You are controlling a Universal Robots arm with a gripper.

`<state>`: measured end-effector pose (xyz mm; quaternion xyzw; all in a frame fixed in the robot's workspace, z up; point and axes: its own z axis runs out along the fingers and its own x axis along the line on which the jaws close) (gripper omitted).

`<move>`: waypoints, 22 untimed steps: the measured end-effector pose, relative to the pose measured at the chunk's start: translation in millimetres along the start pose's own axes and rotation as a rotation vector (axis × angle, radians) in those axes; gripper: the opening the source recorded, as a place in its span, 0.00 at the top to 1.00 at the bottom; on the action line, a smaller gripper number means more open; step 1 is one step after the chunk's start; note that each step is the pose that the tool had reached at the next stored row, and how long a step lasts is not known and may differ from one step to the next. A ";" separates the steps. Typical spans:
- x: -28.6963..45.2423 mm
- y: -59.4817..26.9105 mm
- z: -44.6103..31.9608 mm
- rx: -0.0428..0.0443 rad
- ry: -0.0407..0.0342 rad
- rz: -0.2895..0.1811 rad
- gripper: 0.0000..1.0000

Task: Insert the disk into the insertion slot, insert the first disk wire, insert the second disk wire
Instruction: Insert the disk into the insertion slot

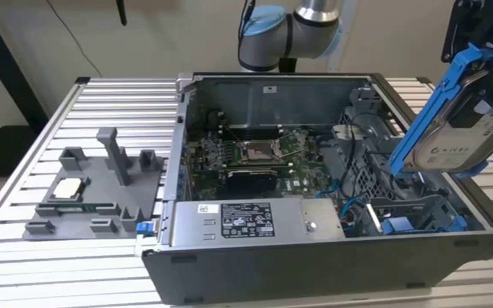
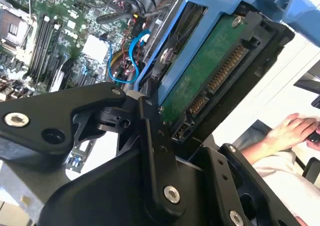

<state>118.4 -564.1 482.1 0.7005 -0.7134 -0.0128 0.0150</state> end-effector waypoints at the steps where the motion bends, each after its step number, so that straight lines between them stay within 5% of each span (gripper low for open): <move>1: 0.0 0.0 0.1 0.0000 -0.0001 0.000 0.67; 22: -0.1 -0.2 4.1 0.0000 -0.0003 0.000 0.67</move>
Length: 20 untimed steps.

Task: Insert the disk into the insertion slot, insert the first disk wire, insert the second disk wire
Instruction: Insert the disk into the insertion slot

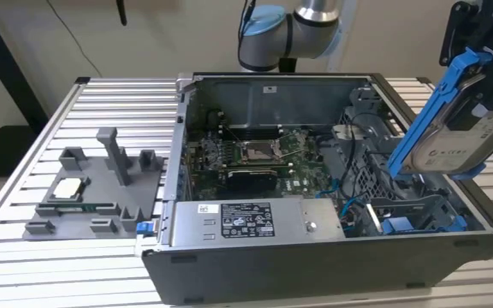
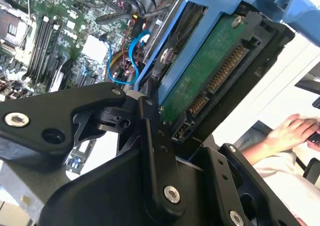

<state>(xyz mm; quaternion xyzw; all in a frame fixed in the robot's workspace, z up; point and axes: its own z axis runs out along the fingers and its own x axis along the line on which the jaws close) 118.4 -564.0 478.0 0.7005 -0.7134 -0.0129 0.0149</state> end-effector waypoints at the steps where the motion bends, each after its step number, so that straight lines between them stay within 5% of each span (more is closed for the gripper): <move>1: 0.0 0.0 0.2 0.0000 0.0001 0.000 0.67; 20: 0.0 -0.3 8.3 0.0002 0.0004 0.000 0.67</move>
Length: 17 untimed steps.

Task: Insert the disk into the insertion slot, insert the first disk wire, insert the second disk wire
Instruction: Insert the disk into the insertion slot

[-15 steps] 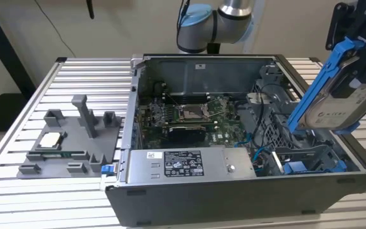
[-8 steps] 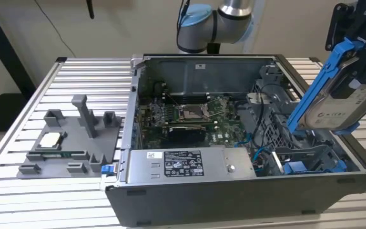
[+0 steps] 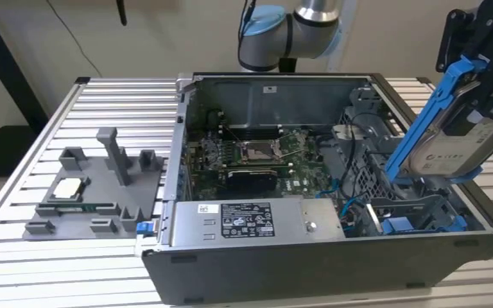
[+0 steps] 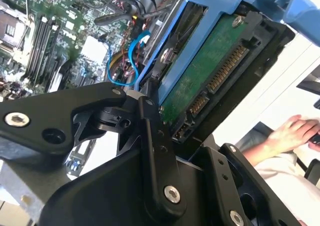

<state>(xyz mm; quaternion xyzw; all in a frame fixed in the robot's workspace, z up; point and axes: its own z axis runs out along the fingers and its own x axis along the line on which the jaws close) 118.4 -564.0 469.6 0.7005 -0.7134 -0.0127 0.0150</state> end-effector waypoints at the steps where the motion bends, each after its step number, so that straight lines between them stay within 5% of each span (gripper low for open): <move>1: 0.0 0.0 1.4 0.0000 -0.0002 0.000 0.67; 7: 0.0 -0.3 8.3 0.0000 -0.0001 0.000 0.67; 17: 0.0 -0.4 9.4 0.0000 -0.0004 0.001 0.67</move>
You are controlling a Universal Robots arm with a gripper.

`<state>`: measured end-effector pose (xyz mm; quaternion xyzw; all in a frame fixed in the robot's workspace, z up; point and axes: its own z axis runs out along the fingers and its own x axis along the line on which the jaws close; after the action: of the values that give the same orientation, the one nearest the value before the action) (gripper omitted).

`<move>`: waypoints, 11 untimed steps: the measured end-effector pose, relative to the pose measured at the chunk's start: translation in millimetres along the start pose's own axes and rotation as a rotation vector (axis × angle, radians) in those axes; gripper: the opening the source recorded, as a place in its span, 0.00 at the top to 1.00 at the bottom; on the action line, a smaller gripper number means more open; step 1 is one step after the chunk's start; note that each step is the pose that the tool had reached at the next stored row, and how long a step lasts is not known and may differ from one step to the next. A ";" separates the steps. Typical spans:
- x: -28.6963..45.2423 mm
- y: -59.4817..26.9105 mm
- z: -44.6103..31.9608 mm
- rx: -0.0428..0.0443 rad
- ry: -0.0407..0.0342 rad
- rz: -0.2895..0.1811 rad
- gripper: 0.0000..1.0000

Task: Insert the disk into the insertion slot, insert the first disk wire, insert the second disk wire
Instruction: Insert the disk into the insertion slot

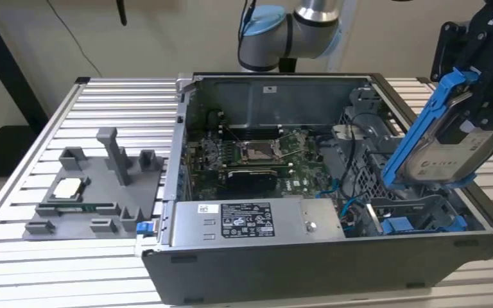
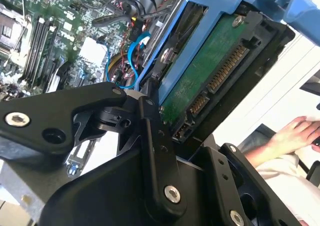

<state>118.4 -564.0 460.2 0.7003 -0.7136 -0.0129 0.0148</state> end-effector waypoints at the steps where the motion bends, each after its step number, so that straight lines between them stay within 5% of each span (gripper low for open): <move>1: 0.0 0.0 0.4 0.0000 0.0001 0.000 0.67; 11: 0.0 -0.2 4.0 0.0000 0.0002 0.000 0.67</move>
<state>118.4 -564.0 456.2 0.7003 -0.7136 -0.0128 0.0149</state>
